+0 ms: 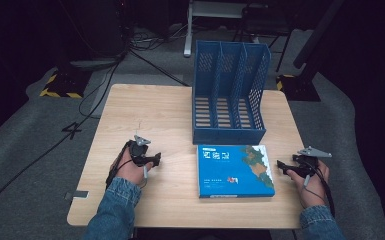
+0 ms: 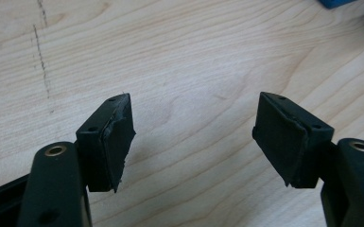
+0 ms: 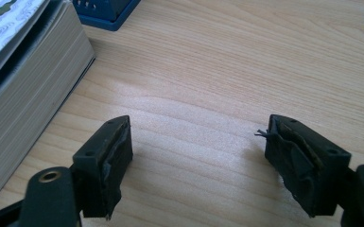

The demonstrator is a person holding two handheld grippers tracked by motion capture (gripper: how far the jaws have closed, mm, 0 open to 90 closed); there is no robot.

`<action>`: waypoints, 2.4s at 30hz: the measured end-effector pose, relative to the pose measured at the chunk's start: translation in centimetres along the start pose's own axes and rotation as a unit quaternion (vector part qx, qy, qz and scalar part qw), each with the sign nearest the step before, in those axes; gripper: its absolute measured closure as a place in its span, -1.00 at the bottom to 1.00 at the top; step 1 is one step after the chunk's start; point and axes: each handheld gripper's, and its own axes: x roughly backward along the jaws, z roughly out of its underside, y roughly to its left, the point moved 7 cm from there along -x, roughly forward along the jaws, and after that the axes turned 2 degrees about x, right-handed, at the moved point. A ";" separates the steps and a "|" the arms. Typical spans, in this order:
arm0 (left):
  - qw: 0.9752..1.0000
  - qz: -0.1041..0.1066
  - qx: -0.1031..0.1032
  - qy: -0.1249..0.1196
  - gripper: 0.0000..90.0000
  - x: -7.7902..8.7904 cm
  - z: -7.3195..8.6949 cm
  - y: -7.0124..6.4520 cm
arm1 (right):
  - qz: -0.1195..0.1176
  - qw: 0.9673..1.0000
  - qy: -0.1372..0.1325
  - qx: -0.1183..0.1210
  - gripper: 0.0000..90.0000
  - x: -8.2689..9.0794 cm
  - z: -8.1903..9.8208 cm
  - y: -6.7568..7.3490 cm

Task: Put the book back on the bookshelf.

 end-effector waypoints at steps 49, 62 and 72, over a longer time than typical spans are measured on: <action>0.976 0.204 -0.057 0.040 -0.32 -1.3 -1.3 -12.9 | -0.004 1.000 0.000 0.007 -0.46 0.3 0.3 0.2; 0.969 0.242 -0.031 0.048 -0.44 -2.8 -0.3 -14.3 | -0.002 1.000 -0.001 0.008 -0.46 0.3 0.3 0.2; 0.970 0.237 -0.036 0.038 -0.22 -2.5 -0.4 -14.8 | 0.000 1.000 0.000 0.006 -0.46 0.3 0.3 0.2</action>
